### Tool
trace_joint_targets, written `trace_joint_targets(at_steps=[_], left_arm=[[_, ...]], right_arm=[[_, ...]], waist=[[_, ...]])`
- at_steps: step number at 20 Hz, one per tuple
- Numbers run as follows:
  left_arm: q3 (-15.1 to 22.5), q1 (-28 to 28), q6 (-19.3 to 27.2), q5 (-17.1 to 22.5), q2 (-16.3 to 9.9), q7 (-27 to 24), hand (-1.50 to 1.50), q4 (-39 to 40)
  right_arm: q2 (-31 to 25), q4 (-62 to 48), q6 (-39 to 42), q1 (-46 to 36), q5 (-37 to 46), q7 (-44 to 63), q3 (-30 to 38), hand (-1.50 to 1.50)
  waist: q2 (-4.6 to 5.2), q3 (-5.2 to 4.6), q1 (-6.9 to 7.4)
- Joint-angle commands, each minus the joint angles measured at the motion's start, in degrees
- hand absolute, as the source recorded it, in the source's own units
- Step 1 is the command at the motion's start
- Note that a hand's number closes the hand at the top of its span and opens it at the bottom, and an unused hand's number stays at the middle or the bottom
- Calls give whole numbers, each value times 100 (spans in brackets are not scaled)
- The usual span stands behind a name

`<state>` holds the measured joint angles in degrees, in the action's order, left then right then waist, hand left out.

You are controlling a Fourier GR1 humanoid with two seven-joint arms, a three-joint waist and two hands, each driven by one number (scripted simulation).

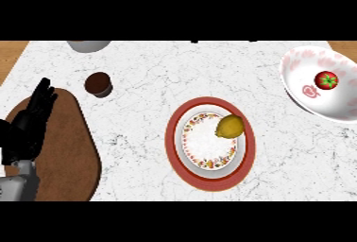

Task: Pick the tomato from the plate and place it in the bowl

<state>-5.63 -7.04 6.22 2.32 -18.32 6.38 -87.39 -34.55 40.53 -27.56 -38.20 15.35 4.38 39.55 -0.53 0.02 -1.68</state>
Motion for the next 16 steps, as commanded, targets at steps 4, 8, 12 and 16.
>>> trace_joint_targets(at_steps=[4,8,12,16], left_arm=[[-85,221,-66,45,5,29,0,-169],[-146,4,-85,35,-100,256,0,-271],[48,357,127,-231,289,-330,0,-73],[-19,136,-141,-157,160,-177,0,-24]], right_arm=[[276,2042,994,1912,-913,205,429,-150],[659,3246,1539,2891,-1664,363,890,-150],[1066,4511,2102,3782,-2304,328,1244,-150],[1224,5601,2075,4132,-2555,887,1370,-150]], waist=[[-44,-18,-117],[-15,-13,-89],[6,-14,-57],[39,-8,84]])
